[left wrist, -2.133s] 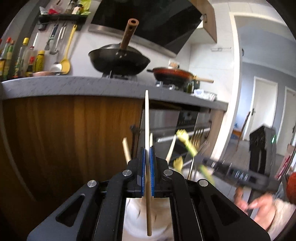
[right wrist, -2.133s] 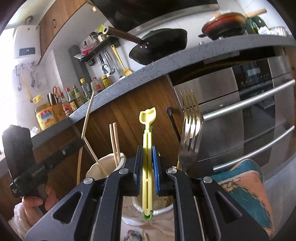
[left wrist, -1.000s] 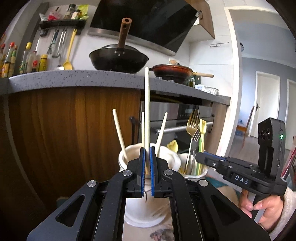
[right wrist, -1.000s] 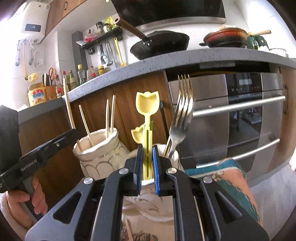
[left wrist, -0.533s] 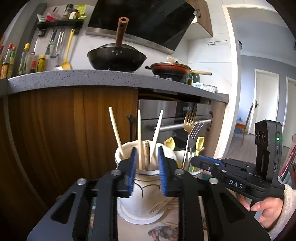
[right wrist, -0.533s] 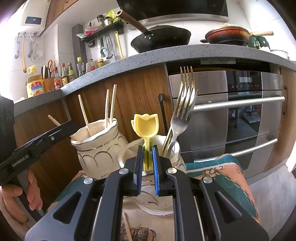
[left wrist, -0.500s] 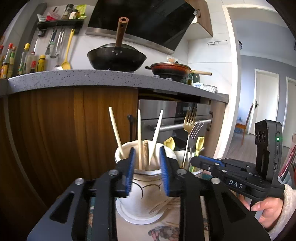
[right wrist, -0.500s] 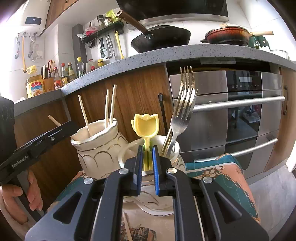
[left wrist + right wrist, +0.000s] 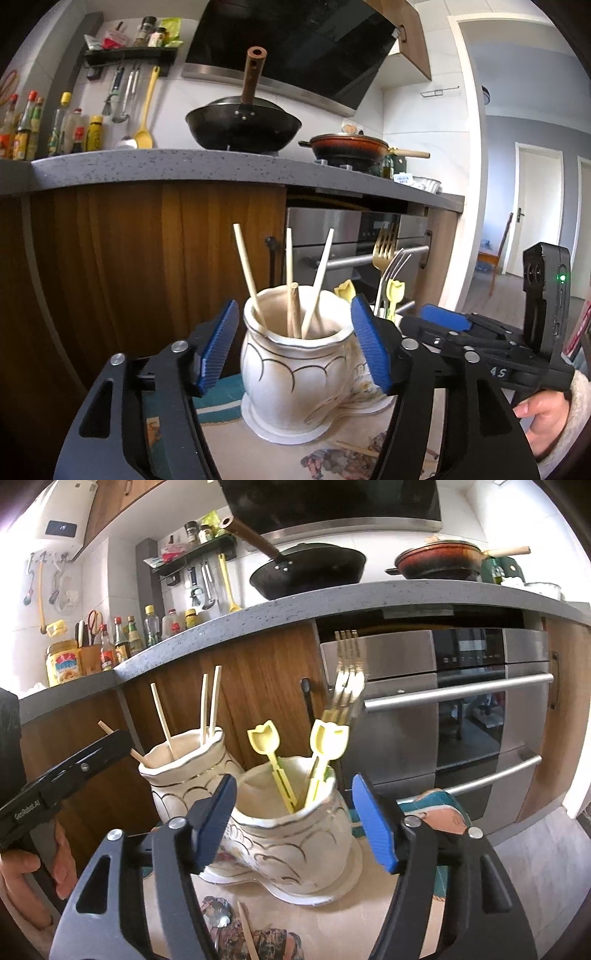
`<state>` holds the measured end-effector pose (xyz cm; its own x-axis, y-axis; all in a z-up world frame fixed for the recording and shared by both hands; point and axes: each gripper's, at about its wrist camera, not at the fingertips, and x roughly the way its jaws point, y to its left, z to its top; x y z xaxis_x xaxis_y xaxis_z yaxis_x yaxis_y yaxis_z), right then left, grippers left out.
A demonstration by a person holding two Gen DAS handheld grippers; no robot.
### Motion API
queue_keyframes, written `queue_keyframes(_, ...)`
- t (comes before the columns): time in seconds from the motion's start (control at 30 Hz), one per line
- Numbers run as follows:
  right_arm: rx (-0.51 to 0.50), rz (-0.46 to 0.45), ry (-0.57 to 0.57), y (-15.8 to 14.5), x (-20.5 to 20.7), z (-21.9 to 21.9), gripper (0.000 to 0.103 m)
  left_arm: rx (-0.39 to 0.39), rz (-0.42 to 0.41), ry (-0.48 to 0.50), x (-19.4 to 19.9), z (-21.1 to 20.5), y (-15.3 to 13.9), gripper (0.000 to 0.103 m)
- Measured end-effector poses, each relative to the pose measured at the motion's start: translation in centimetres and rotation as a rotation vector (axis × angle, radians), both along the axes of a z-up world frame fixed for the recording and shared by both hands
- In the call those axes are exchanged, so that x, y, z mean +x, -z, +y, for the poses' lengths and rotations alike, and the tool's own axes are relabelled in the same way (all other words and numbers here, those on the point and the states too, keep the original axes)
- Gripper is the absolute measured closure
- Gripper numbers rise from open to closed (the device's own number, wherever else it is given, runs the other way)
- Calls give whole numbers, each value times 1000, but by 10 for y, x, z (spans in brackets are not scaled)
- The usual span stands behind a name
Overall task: Organize utensils
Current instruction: 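Move both open tools back over the last utensils, then grasp the silver flower-handled spoon with the right tool while the left tool grasps the last chopstick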
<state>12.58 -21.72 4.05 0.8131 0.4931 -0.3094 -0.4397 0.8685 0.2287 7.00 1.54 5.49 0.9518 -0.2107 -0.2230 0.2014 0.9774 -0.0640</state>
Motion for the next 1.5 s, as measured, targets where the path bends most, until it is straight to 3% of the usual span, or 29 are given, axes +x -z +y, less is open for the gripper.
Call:
queue_keyframes(0.1,21,10,8,1,-6,-8,23,9,-10,-17,-7,0,1,24)
queue_keyframes(0.37,14,15,11,4,-33,-19,6,23,51,-55,-25,0,20,12)
queue_keyframes(0.63,-38,38,5,13,-53,-17,6,9,141,-78,-45,5,42,8)
queue_keyframes(0.87,-133,127,-77,28,-61,0,6,6,202,-113,-59,9,55,8)
queue_keyframes(1.17,-269,255,-224,52,-67,38,13,-29,230,-112,-63,15,59,7)
queue_keyframes(1.33,-339,283,-275,63,-68,58,27,-69,252,-88,-57,20,61,7)
queue_keyframes(1.5,-393,292,-300,69,-71,73,55,-51,262,-82,-53,15,62,7)
